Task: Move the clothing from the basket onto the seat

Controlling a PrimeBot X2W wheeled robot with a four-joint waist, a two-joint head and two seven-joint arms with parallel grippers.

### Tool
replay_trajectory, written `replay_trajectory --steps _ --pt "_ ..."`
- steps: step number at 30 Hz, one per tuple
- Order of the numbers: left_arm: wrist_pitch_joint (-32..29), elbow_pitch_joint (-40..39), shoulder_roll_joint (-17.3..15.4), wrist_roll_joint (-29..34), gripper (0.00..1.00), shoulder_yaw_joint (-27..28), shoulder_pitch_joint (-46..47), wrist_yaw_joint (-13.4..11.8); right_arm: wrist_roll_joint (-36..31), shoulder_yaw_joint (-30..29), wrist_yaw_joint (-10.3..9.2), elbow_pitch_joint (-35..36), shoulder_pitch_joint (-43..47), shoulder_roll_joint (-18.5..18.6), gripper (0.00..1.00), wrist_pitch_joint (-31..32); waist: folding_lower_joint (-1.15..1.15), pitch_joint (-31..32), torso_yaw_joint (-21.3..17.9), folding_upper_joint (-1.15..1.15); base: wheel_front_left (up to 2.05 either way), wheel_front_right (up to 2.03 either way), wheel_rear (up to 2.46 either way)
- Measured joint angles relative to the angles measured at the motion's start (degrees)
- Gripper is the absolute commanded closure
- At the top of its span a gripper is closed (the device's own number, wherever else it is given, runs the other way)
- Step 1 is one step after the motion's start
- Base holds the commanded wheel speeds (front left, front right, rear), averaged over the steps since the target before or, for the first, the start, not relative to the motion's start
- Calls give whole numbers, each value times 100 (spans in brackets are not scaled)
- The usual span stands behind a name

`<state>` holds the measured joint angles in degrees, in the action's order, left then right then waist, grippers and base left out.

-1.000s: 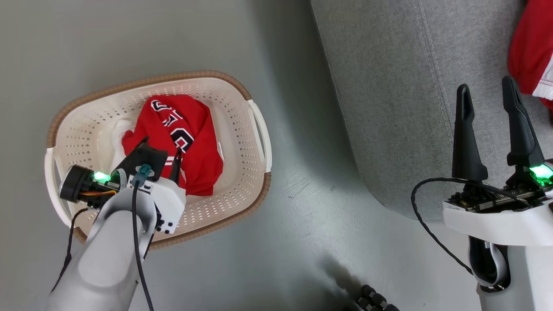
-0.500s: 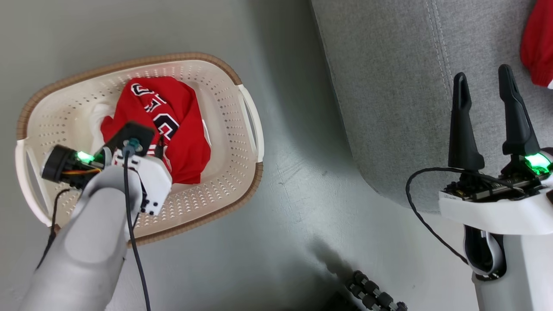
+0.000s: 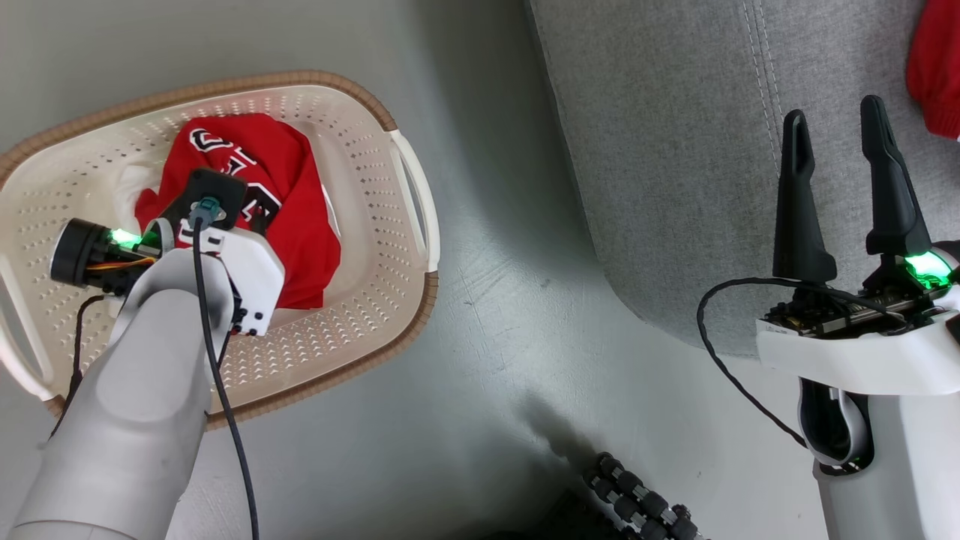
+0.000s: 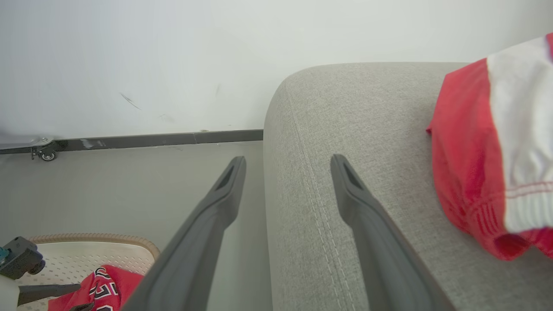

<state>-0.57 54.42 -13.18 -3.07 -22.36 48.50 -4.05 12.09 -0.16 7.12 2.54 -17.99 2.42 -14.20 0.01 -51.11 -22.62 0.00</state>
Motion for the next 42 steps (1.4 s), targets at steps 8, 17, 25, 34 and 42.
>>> replay_trajectory --steps 8,17,25,34,42 --pt "-47 234 -76 -233 0 270 130 -107 23 56 0 -71 -78 -5 0 -2 0 -129 -78 0 0 0 0" --pt "-187 500 -135 -185 0 291 242 -387 58 25 0 -64 -119 -5 0 -9 0 -232 -122 0 0 0 0" --pt "-147 604 -69 -186 49 270 333 -409 59 23 0 -45 -120 -7 0 -9 0 -294 -101 0 0 0 0" --pt "30 659 -80 -175 100 185 352 -343 143 43 0 -55 -257 -8 0 -9 0 -311 -110 0 0 0 0" --pt "231 693 -83 -175 100 154 344 -301 224 32 0 -81 -387 -8 0 -9 0 -238 -71 0 0 0 0"
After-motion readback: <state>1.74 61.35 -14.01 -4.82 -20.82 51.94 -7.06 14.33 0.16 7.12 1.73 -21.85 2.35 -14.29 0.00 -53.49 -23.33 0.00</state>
